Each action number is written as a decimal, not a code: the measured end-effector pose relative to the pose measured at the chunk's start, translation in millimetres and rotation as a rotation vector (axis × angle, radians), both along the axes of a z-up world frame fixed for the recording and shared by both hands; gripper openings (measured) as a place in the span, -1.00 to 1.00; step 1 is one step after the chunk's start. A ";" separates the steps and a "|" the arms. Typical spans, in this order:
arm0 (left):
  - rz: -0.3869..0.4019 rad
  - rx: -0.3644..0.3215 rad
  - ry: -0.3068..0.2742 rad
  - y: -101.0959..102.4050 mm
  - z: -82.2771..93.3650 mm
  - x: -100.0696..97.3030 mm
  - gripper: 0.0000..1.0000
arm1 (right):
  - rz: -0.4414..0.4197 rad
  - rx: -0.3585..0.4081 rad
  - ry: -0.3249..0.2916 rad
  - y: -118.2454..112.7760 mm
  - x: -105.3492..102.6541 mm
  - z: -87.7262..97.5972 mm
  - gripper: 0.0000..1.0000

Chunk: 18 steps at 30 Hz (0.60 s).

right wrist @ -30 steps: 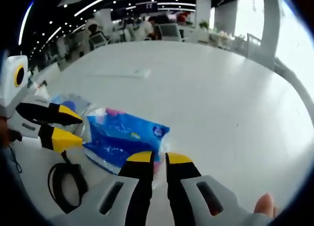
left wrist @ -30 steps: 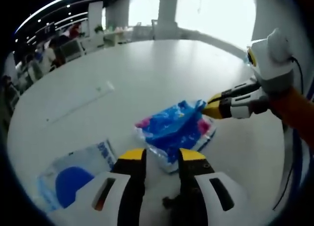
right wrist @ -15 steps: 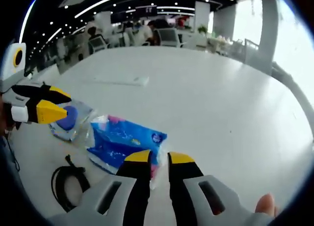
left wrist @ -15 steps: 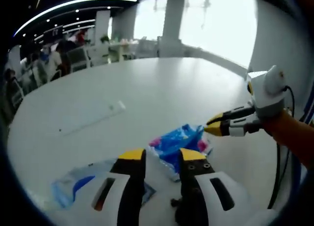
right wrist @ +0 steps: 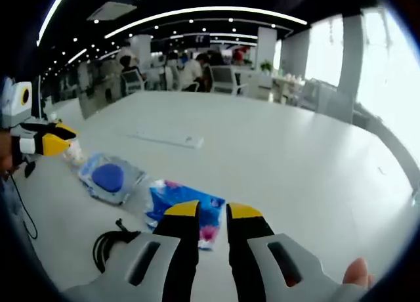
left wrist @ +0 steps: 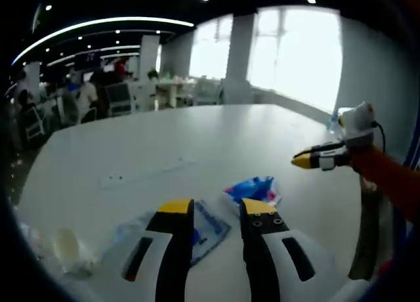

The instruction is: Arrange the tabletop items into an orderly group along one side of the table until the central work area is clear of visible clutter.

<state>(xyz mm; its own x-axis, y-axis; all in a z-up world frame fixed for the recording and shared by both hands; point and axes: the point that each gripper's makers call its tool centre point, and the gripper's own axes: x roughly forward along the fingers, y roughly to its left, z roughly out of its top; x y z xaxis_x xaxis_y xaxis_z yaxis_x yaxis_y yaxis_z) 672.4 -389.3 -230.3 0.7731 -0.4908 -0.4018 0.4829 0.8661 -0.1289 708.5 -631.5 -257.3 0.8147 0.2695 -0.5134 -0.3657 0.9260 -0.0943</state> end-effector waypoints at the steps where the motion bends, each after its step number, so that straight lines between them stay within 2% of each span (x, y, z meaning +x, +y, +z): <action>1: 0.005 -0.006 -0.005 5.6 2.2 -5.2 -0.48 | 0.002 -0.001 -0.002 1.5 -2.6 2.0 -0.68; 8: 0.062 -0.041 -0.071 49.2 23.8 -54.5 -0.47 | 0.032 0.010 -0.059 30.8 -43.7 31.8 -0.67; 18: 0.109 -0.009 -0.123 97.7 29.7 -117.8 -0.45 | 0.105 0.004 -0.110 89.8 -105.1 53.4 -0.66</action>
<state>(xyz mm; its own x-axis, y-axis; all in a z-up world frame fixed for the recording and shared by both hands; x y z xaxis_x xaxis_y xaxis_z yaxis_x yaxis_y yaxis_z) 554.7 -291.6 -200.6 0.8651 -0.4041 -0.2972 0.3983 0.9135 -0.0827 603.4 -541.7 -203.9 0.8331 0.3583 -0.4213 -0.4484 0.8836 -0.1352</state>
